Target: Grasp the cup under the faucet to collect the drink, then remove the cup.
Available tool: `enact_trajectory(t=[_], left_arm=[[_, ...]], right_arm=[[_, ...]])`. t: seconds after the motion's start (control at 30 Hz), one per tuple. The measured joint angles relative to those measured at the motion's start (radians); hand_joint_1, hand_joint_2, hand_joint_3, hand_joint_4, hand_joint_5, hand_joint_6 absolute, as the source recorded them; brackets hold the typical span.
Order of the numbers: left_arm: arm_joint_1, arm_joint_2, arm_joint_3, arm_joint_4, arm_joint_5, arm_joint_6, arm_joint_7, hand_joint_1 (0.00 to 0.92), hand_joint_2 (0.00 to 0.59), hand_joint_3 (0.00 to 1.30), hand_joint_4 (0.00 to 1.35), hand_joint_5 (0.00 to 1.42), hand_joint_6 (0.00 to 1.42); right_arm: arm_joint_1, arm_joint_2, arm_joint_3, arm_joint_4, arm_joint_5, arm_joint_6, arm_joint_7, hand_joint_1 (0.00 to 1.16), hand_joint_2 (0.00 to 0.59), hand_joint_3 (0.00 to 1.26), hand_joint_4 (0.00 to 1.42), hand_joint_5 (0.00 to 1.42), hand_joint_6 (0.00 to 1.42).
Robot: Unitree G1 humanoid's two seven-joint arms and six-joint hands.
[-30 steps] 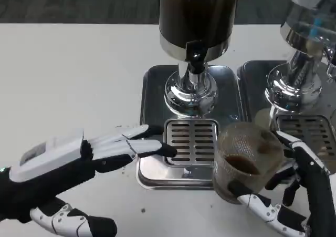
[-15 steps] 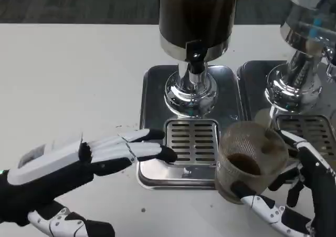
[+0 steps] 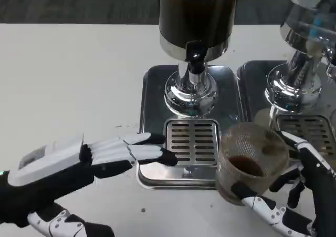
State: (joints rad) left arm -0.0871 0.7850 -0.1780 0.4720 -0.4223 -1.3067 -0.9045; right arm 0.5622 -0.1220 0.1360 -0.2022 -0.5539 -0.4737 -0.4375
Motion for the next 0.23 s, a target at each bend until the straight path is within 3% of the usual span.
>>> enact_trajectory(t=[0.23], left_arm=[[-0.001,0.000,0.000,0.000,0.000,-0.003,-0.006,0.000,0.173,0.18,0.06,0.04,0.07]], right_arm=[[0.000,0.001,-0.003,0.000,0.000,0.000,0.000,0.77,0.204,0.61,0.72,0.88,1.21]])
